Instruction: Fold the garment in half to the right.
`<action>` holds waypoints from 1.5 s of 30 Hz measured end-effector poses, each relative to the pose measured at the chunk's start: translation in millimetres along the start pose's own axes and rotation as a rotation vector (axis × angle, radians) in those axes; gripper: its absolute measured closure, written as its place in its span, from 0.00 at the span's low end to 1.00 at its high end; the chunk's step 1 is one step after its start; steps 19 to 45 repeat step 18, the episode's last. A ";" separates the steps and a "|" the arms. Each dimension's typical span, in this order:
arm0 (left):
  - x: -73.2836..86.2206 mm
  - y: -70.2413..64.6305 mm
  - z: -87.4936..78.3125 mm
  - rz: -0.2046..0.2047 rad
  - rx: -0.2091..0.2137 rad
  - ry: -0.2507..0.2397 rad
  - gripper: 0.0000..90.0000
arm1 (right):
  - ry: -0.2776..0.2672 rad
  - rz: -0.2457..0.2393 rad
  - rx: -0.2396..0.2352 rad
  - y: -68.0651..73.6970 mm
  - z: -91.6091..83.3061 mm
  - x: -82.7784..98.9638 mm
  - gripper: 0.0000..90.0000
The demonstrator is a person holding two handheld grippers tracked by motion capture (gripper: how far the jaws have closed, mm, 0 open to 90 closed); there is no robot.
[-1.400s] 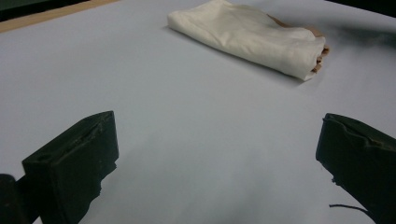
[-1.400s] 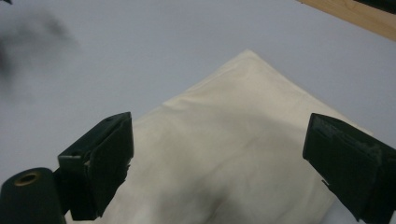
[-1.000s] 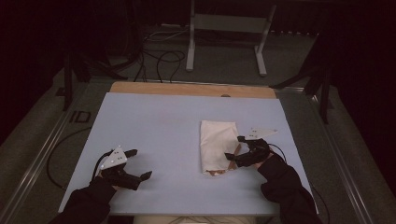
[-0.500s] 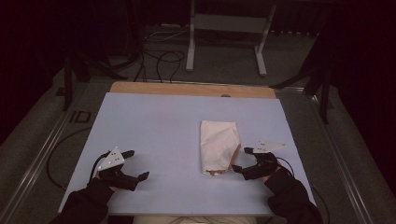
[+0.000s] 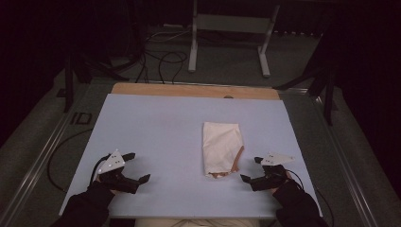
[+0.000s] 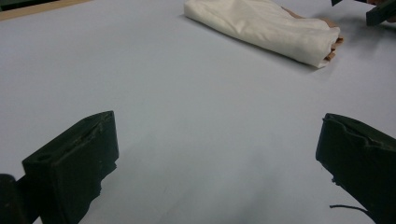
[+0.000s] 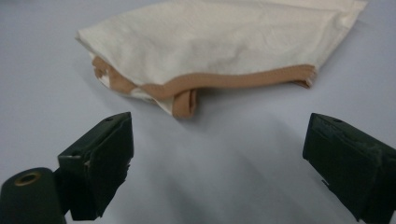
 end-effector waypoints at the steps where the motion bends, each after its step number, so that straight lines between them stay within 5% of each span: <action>1: 0.2 0.1 0.1 -0.001 0.000 -0.001 0.01 | 0.003 -0.003 0.004 -0.2 -0.9 1.7 0.10; 45: -0.9 -0.5 -0.7 -0.004 -0.009 -0.017 0.01 | 0.007 -0.015 0.033 0.1 -1.2 6.9 0.10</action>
Point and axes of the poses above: each handheld gripper's, and its own axes: z roughly forward along the jaws, x roughly out of its underside, y roughly to its left, the point moved 5 cm from there along z, roughly forward along the jaws, and after that the axes turned 11 degrees about -x, right-handed, at the moved point
